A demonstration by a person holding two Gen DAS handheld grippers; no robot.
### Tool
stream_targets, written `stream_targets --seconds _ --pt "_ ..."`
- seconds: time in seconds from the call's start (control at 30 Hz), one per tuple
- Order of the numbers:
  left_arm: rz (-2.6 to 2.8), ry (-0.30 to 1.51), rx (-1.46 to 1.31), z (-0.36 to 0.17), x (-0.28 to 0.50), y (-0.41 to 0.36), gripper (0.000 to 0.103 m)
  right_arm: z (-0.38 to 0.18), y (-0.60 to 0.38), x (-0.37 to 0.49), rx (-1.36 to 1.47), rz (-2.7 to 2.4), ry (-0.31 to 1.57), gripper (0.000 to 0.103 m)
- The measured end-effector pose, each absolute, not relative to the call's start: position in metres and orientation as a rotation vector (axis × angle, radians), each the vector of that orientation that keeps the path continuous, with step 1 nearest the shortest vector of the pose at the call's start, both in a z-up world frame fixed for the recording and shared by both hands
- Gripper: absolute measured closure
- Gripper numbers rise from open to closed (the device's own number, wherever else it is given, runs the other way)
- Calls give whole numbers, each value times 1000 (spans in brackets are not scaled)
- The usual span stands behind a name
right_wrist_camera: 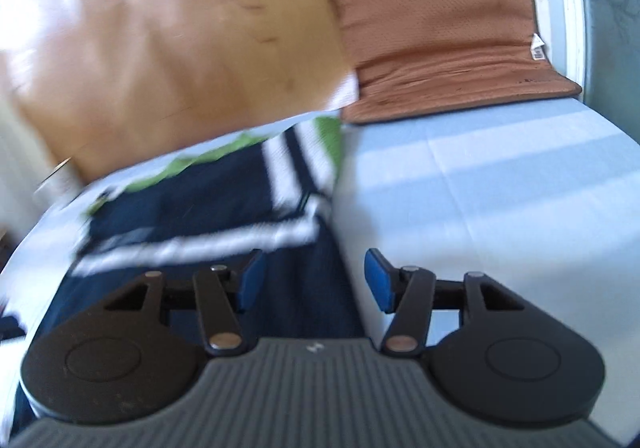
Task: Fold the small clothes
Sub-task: 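Move the left gripper toward the sweater hem, then grasp the navy sweater hem with both grippers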
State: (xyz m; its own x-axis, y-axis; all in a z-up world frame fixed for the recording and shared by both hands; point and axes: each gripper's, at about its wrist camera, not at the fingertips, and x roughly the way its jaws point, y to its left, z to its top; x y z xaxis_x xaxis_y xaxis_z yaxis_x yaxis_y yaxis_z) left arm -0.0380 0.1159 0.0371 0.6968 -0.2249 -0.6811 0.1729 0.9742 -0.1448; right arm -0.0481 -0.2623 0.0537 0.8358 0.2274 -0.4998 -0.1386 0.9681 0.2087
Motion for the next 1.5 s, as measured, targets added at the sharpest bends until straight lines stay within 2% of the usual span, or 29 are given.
stream_targets --seconds 0.27,0.43,0.53,0.57,0.63,0.67,0.7,0.73,1.0,1.13,1.43,1.5 --pt "-358 900 -327 22 -114 124 48 23 -291 -155 278 326 574 46" --pt "-363 950 -399 16 -136 115 47 10 -304 -182 353 330 584 47" --pt "-371 976 -432 13 -143 109 50 4 -307 -187 371 346 599 52" --pt "-362 972 -432 12 -145 107 54 3 -309 -189 385 357 599 53" --pt "-333 968 -427 10 -147 103 71 1 -314 -190 409 367 604 59" --pt "-317 977 -430 9 -146 103 90 0 -316 -192 411 375 612 68" --pt "-311 995 -448 7 -145 103 91 -2 -315 -191 413 389 631 76" --pt "-305 993 -463 6 -145 105 91 -3 -313 -190 410 397 656 90" --pt "-293 857 -605 44 -153 148 92 24 -325 -186 514 464 551 92" --pt "-320 806 -662 55 -138 156 92 43 -325 -155 585 479 481 93" --pt "-305 742 -683 84 -21 152 91 46 -297 -27 637 375 474 93" --pt "-258 763 -676 83 22 147 87 45 -294 12 623 336 487 91"
